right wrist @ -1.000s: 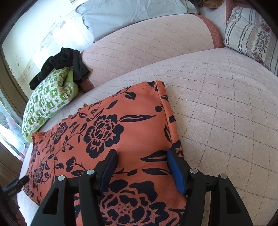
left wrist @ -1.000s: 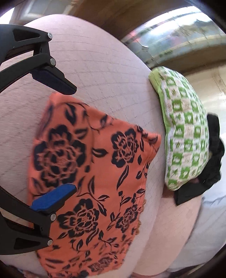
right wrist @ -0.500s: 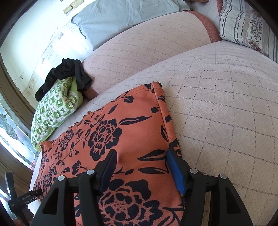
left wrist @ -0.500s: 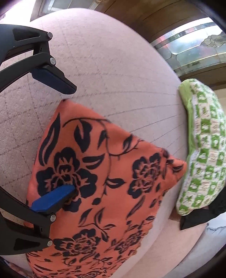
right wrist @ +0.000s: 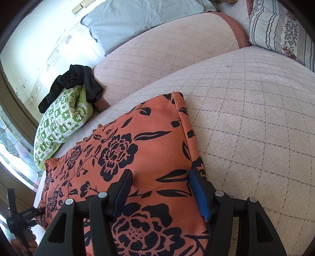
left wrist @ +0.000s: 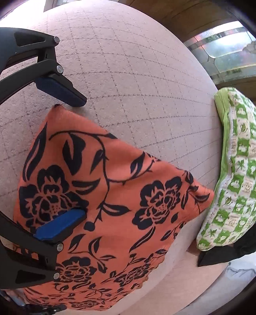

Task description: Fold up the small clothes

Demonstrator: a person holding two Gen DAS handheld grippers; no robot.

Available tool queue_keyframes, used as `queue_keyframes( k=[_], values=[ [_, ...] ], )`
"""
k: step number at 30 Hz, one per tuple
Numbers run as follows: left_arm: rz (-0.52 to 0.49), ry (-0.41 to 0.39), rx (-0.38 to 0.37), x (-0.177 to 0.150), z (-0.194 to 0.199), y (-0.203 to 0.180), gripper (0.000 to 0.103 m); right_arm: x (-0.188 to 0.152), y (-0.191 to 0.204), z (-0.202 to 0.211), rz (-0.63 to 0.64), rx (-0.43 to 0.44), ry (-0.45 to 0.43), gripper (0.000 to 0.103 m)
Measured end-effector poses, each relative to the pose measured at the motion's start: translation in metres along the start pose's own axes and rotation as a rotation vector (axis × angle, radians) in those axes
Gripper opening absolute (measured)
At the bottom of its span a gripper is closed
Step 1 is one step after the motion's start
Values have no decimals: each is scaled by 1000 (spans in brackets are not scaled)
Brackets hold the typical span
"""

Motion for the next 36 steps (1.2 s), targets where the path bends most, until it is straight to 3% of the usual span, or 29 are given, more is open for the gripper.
queue_keyframes(
  k=[8, 36],
  values=[
    [-60, -45, 57, 4, 10, -14, 103, 0, -5, 0, -23, 39, -8, 64],
    [-70, -43, 43, -5, 9, -5, 103, 0, -6, 1, -27, 48, -10, 64]
  ],
)
Point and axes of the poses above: each gripper's, at about its wrist camera, not at the fingertips, and z roughly against the way its jaws point, y to its left, x to its top, the point moved 4 cm from there along -z, roughly the way its jaws point, and after that the axes turned 10 degrees about y, right-handed, at the moved point
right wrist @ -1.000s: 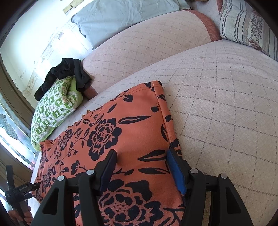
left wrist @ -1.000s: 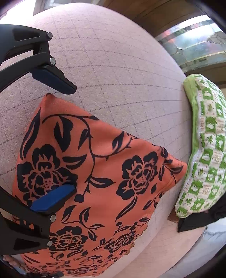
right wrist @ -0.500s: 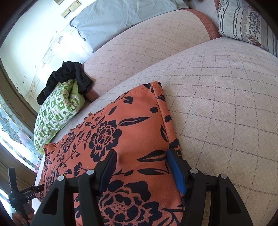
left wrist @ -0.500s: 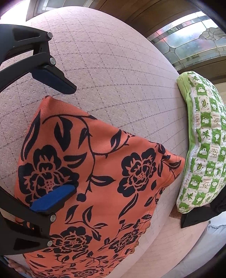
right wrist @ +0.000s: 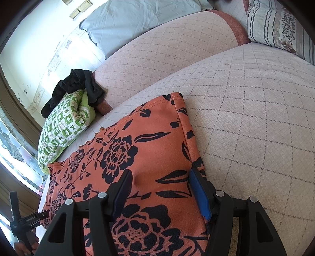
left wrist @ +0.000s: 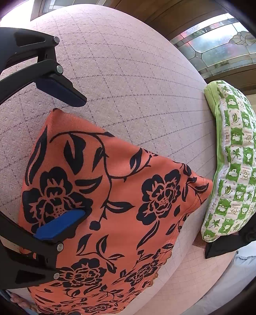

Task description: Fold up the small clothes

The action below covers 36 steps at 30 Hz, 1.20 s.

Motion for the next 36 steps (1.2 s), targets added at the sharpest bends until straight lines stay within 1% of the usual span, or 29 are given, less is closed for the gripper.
queue_keyframes(
  k=[18, 21, 26, 29, 31, 32, 36],
  values=[
    [1, -17, 17, -1, -1, -4, 103, 1, -7, 2, -29, 53, -10, 64],
    [0, -16, 11, 0, -1, -4, 103, 1, -7, 3, -32, 58, -11, 64],
    [22, -1, -20, 0, -3, 1, 103, 1, -7, 3, -31, 57, -10, 64],
    [24, 0, -21, 0, -1, 2, 103, 0, -7, 3, -32, 57, -10, 64],
    [39, 7, -41, 1, 1, 5, 103, 0, -7, 3, -31, 57, -10, 64],
    [47, 10, -64, 0, 3, 7, 103, 0, -7, 3, -32, 58, -11, 64],
    [64, -10, -189, -12, 23, 18, 103, 0, -7, 3, -33, 61, -11, 64]
  ],
)
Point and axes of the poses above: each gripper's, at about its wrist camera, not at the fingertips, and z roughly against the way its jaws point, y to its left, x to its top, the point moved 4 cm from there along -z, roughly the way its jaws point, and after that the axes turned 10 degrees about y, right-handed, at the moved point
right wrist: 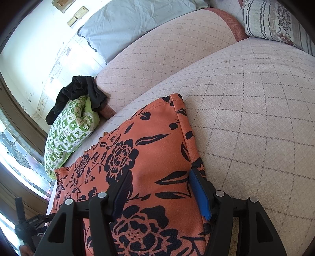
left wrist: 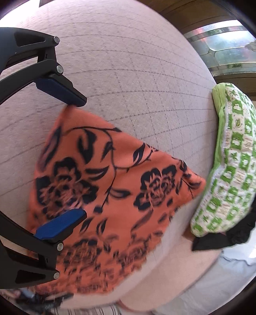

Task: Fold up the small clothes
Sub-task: 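Grasp the edge of the orange floral dress with both grippers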

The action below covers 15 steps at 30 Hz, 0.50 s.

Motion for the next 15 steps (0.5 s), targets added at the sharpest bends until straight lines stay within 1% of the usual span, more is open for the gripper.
queue_keyframes(
  k=[2, 3, 4, 5, 6, 7, 8, 11, 14, 15],
  values=[
    [24, -17, -61, -11, 13, 7, 102, 0, 0, 0, -1, 3, -1, 64],
    [45, -22, -90, -15, 17, 10, 98, 0, -1, 0, -3, 6, -1, 64],
    [65, -20, -116, -18, 18, 14, 88, 0, -1, 0, -5, 9, -2, 64],
    [81, -8, -133, -22, 17, 17, 82, 0, -1, 1, -6, 10, -2, 64],
    [97, 9, -150, -26, 15, 20, 72, 0, -2, 1, -6, 12, -2, 64],
    [116, 29, -173, -29, 11, 23, 65, 0, -2, 1, -7, 13, -2, 64],
    [136, 49, -190, -32, 7, 24, 63, 1, -1, 1, -7, 13, -2, 64],
    [154, 38, -195, -36, 6, 20, 63, 1, -1, 1, -5, 9, 0, 64],
    [199, 22, -234, -26, -1, 21, 71, 0, 1, 0, 0, -3, 1, 64],
    [213, 15, -252, -22, -4, 20, 77, 0, 2, 0, 2, -7, 2, 64]
  ],
)
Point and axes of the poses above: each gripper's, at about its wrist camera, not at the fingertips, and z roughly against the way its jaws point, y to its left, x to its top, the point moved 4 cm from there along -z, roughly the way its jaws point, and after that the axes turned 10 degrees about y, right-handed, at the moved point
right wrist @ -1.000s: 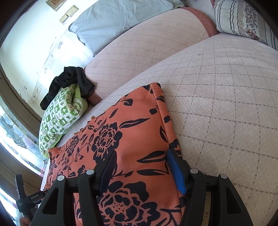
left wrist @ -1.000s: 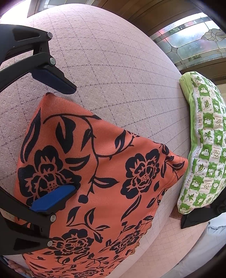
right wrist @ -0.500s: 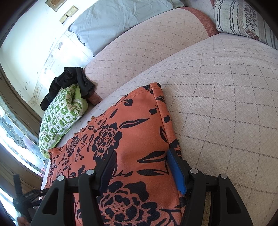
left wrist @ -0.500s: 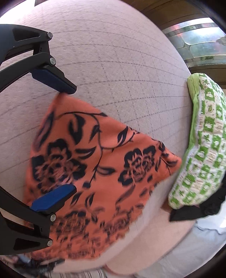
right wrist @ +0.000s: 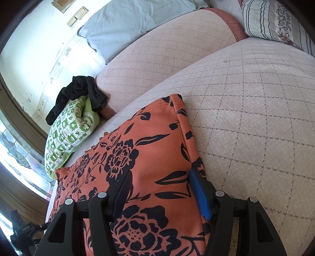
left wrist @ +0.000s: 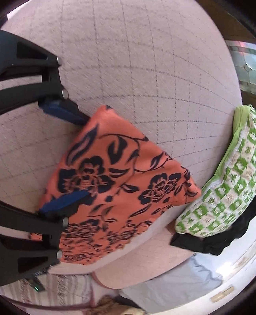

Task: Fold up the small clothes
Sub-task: 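Grasp the edge of the orange floral dress with both grippers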

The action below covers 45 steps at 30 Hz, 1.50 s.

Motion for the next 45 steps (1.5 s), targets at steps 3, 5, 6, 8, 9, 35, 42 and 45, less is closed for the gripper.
queue_keyframes(
  k=[3, 5, 6, 8, 9, 35, 42, 45],
  values=[
    [-10, -25, -47, 13, -8, -12, 79, 0, 2, -1, 9, -22, 6, 64],
    [2, -33, -88, 20, -14, -17, 57, 1, 6, -2, 22, -51, 15, 64],
    [10, -20, -104, 22, -18, -19, 37, 1, 8, -3, 30, -74, 22, 64],
    [5, -4, -75, 23, -29, -22, 33, 3, 20, -5, 63, -168, 48, 64],
    [1, -6, -69, 22, -28, -22, 32, 4, 28, -6, 75, -214, 67, 66],
    [-405, -225, 137, 4, -4, -90, 24, -2, 416, -149, 663, -151, 724, 76],
    [-616, -283, 199, -24, -6, -123, 23, -13, 424, -180, 758, -298, 809, 76],
    [-685, -294, 212, -36, -9, -132, 22, -15, 412, -186, 765, -365, 815, 76]
  ],
)
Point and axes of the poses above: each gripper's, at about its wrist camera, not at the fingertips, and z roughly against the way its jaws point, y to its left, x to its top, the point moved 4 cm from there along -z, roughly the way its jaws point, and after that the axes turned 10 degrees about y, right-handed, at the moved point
